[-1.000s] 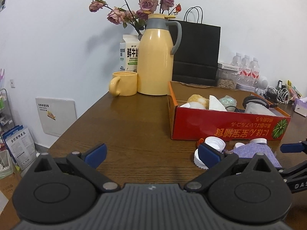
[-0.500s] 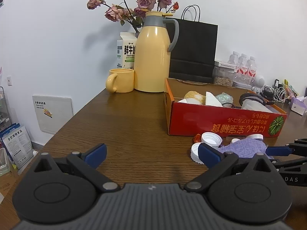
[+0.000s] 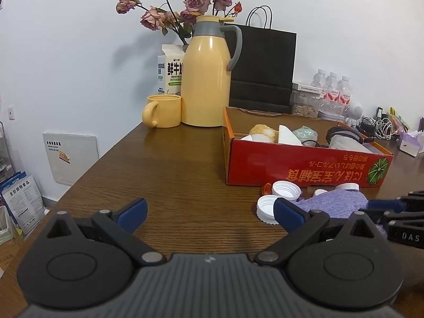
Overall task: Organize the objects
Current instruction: 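Grasp the purple cloth pouch with the right tool and lift it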
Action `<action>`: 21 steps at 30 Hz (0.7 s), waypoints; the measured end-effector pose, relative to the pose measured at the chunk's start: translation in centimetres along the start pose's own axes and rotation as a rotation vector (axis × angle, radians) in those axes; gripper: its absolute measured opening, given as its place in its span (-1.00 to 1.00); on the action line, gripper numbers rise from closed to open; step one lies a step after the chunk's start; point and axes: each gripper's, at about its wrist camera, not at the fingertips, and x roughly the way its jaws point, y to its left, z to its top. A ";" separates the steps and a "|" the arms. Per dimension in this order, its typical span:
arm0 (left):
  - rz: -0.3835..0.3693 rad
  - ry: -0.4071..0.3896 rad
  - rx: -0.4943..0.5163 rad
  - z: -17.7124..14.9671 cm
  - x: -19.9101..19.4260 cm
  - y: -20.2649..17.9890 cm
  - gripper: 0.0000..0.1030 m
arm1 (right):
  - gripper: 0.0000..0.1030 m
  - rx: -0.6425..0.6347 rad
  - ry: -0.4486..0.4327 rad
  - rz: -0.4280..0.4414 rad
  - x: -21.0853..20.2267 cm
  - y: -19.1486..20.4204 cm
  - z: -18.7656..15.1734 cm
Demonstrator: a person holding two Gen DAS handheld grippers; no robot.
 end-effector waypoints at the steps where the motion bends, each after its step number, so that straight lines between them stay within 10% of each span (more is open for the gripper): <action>1: 0.001 -0.002 0.000 0.0 -0.1 0.0 1.00 | 0.69 0.009 0.006 -0.004 0.1 -0.2 0.0; 11: 0.000 0.002 0.000 0.0 -0.1 -0.2 1.00 | 0.70 -0.020 0.110 0.053 2.2 0.8 0.1; 21: 0.003 0.008 -0.003 -0.2 -0.2 -0.1 1.00 | -0.70 -0.057 0.067 0.057 0.7 2.0 -0.6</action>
